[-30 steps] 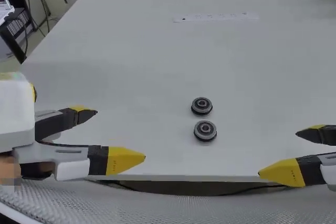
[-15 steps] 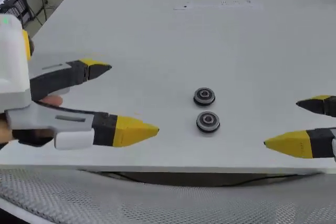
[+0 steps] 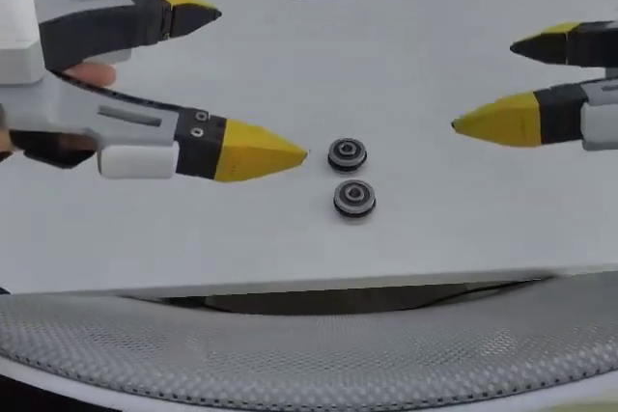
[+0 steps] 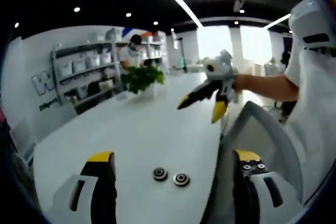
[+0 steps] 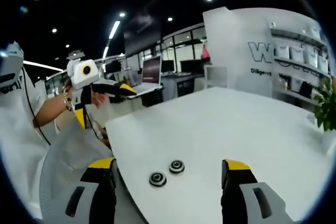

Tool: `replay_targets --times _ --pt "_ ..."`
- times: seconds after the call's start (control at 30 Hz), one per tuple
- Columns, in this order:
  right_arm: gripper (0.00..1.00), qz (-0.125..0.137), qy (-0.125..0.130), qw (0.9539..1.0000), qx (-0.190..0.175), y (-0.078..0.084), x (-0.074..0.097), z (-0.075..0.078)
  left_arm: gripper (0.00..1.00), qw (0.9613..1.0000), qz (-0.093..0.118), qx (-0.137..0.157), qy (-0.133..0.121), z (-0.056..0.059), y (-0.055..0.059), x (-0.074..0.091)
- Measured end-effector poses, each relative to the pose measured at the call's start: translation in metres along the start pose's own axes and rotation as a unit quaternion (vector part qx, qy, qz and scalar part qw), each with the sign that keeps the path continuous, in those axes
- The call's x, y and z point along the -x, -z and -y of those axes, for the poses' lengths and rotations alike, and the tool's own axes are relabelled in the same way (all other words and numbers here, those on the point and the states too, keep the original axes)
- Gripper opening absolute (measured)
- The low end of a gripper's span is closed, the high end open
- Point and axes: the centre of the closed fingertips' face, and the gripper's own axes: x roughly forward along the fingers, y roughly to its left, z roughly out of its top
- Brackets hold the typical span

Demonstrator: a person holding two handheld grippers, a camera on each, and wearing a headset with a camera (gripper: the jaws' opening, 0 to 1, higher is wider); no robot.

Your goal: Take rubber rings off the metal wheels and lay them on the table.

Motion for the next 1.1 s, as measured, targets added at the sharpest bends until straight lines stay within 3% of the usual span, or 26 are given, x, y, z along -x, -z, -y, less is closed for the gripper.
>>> replay_targets --times 0.23,0.43,0.5,0.67,0.83,1.0,1.07,1.1 --pt "0.81 0.032 -0.017 0.9987 0.035 -0.033 -0.019 0.001 0.9 0.9997 0.009 -0.021 0.011 -0.008 -0.008 -0.018" --pt "0.71 0.045 -0.04 0.9944 0.086 -0.054 -0.052 -0.001 0.85 0.9993 0.02 -0.032 0.004 -0.022 -0.004 -0.04" --pt "0.66 0.051 -0.06 0.9896 0.12 -0.058 -0.063 -0.01 0.81 0.9991 0.017 -0.037 0.014 -0.022 -0.001 -0.046" --pt "0.5 0.037 -0.071 0.9875 0.135 -0.051 -0.087 -0.013 0.77 0.999 0.017 -0.035 0.023 -0.027 0.009 -0.06" --pt "0.5 0.04 -0.07 0.9912 0.105 -0.031 -0.098 -0.007 0.73 0.9997 0.015 -0.013 0.016 -0.032 0.025 -0.074" --pt "0.44 0.056 -0.089 0.994 0.029 -0.012 -0.097 -0.007 0.73 0.9997 0.003 0.001 0.025 -0.03 0.046 -0.088" --pt "0.4 0.075 -0.121 0.9895 -0.026 -0.01 -0.095 -0.011 0.73 0.9994 -0.006 0.018 0.027 -0.028 0.056 -0.093" --pt "0.37 0.076 -0.126 0.9881 -0.045 -0.005 -0.095 -0.01 0.73 0.9994 -0.007 0.016 0.029 -0.021 0.05 -0.095"
